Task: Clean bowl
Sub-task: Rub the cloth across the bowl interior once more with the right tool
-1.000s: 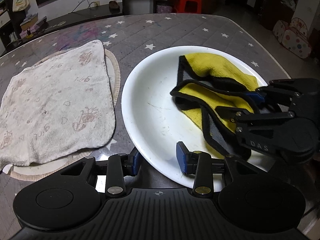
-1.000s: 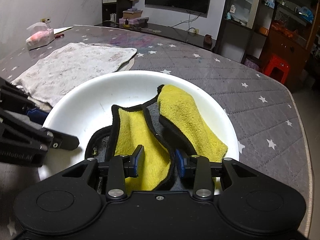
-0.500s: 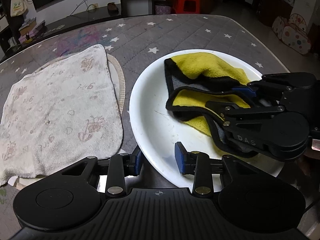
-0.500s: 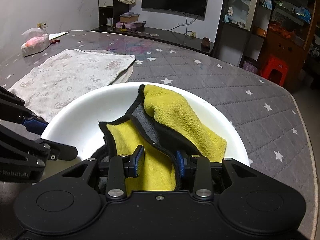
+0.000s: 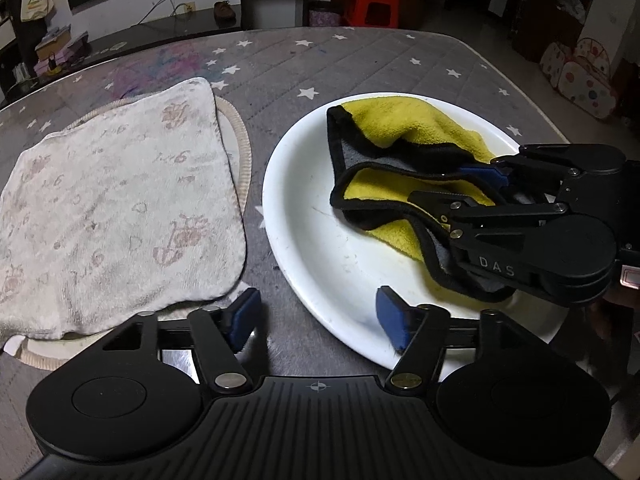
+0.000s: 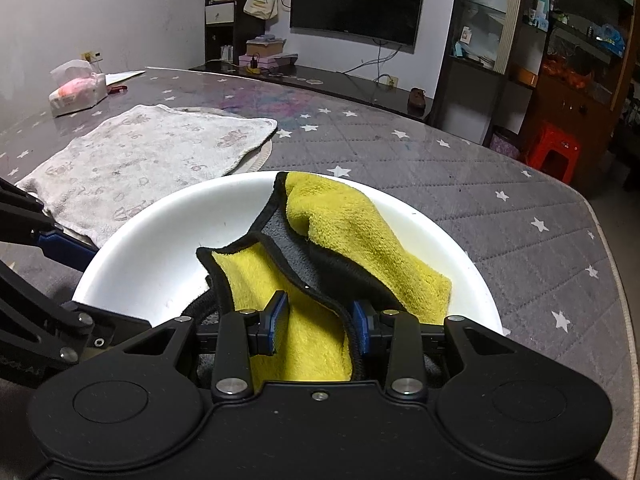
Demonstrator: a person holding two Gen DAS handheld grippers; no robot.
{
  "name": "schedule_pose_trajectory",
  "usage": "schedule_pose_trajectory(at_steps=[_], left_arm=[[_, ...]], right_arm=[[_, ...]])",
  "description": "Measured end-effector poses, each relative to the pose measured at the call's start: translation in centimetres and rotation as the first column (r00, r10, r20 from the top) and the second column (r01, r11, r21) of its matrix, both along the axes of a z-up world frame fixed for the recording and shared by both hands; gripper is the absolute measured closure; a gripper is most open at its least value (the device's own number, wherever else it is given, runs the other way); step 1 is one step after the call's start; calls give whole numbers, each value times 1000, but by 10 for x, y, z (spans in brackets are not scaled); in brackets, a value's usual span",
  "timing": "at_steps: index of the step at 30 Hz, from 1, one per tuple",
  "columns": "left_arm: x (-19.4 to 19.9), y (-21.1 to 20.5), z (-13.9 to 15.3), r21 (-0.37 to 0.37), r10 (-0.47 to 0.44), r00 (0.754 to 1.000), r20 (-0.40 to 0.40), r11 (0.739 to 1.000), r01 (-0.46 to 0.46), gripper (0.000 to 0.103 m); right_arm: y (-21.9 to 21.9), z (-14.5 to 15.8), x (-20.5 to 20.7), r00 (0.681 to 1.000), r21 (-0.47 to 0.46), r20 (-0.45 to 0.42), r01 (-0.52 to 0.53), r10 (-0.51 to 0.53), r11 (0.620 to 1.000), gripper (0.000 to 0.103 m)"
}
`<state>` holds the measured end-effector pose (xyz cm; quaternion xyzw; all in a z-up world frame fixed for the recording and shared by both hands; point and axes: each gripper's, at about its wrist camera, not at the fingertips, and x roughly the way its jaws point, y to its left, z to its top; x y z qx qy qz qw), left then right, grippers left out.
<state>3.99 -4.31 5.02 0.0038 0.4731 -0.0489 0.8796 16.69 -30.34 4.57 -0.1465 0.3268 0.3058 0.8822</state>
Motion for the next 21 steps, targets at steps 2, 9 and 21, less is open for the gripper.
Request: schedule_pose_trajectory(at_steps=[2, 9, 21], left_arm=[[-2, 1, 0, -2, 0, 1000, 3, 1000, 0, 27], [-7, 5, -1, -18, 24, 1000, 17, 1000, -24, 19], [-9, 16, -3, -74, 62, 998, 4, 995, -62, 11]], right_arm=[[-1, -1, 0, 1000, 2, 5, -3, 3, 1000, 66], [-2, 0, -1, 1000, 6, 7, -3, 3, 1000, 65], [-7, -1, 1, 1000, 19, -6, 15, -15, 1000, 51]])
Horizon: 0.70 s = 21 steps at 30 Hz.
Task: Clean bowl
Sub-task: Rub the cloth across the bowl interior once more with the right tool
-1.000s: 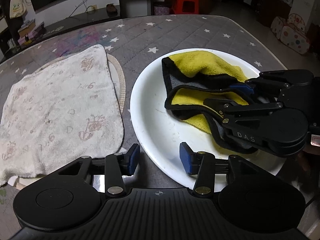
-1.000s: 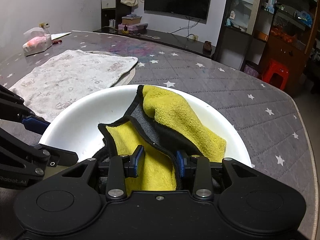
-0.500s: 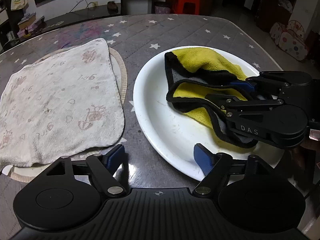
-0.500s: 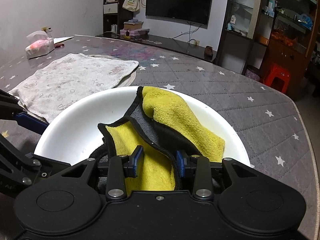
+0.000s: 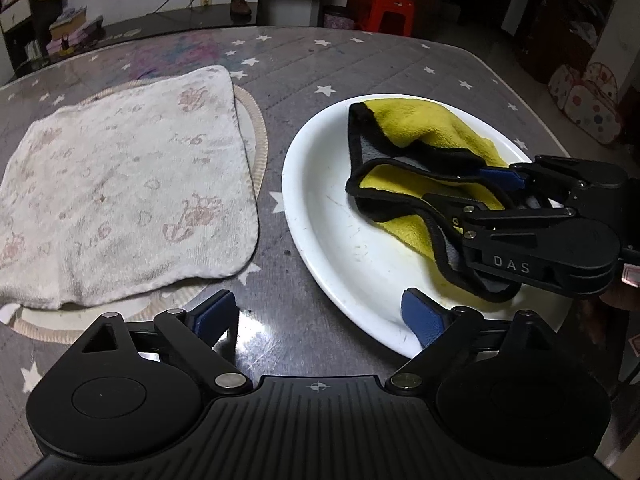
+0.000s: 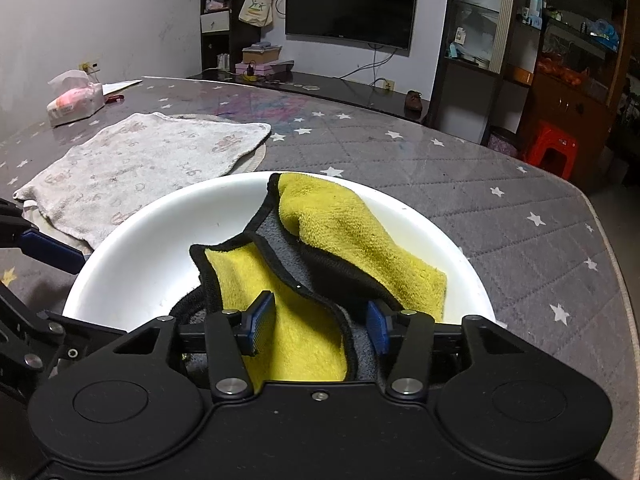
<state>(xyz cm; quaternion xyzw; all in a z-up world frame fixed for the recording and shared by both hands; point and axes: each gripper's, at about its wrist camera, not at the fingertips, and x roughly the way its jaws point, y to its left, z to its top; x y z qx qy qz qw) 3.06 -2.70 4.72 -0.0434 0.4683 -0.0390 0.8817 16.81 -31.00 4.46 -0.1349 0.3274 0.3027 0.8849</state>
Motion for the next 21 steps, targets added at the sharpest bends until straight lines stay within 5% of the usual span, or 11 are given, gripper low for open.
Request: schedule_pose_trajectory(at_steps=[4, 12, 21], left_arm=[[-2, 3, 2, -10, 3, 1000, 9, 1000, -3, 11], [-7, 3, 7, -9, 2, 1000, 29, 1000, -2, 11], [-7, -9, 8, -3, -41, 999, 14, 999, 41, 19]], right_arm=[[3, 1, 2, 1000, -7, -15, 8, -8, 1000, 52], [6, 2, -4, 1000, -21, 6, -2, 2, 1000, 82], [3, 9, -15, 997, -37, 82, 7, -4, 999, 95]])
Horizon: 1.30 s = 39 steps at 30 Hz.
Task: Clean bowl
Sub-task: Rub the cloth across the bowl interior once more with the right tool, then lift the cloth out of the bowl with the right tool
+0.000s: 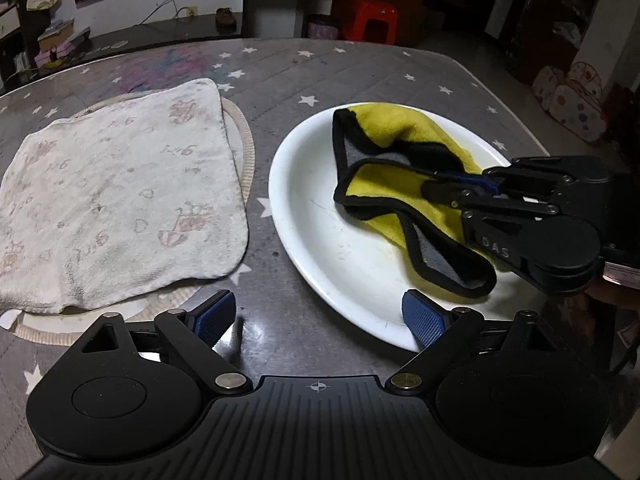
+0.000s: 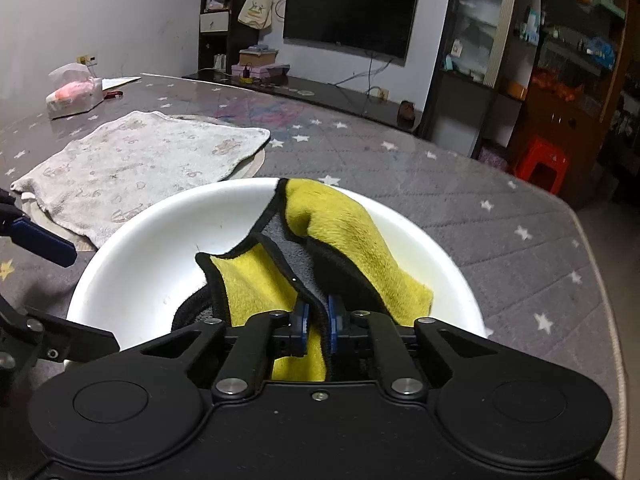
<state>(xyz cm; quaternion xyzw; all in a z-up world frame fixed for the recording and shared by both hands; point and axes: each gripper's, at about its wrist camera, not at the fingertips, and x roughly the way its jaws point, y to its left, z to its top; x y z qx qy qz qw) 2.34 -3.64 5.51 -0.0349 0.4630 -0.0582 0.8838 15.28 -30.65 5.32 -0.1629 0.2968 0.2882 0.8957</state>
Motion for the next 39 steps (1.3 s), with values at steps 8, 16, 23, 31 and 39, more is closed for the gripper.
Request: schedule_pose_trajectory(at_steps=[8, 16, 23, 31, 39], left_arm=[[11, -8, -5, -26, 16, 999, -44, 1000, -17, 48], [20, -8, -2, -32, 41, 997, -62, 999, -43, 72], [31, -2, 8, -13, 56, 998, -19, 998, -56, 79], [60, 21, 10, 14, 115, 993, 4, 993, -115, 81], [62, 38, 1, 4, 167, 986, 3, 986, -167, 78]], right_arm=[[-13, 24, -8, 993, -35, 122, 15, -10, 999, 96], [-34, 46, 2, 978, -49, 196, 78, -67, 996, 96], [-55, 50, 28, 965, -53, 214, 168, -154, 984, 96], [-75, 11, 55, 959, -80, 142, 259, -246, 963, 96], [-74, -18, 61, 963, -110, 89, 264, -256, 958, 96]])
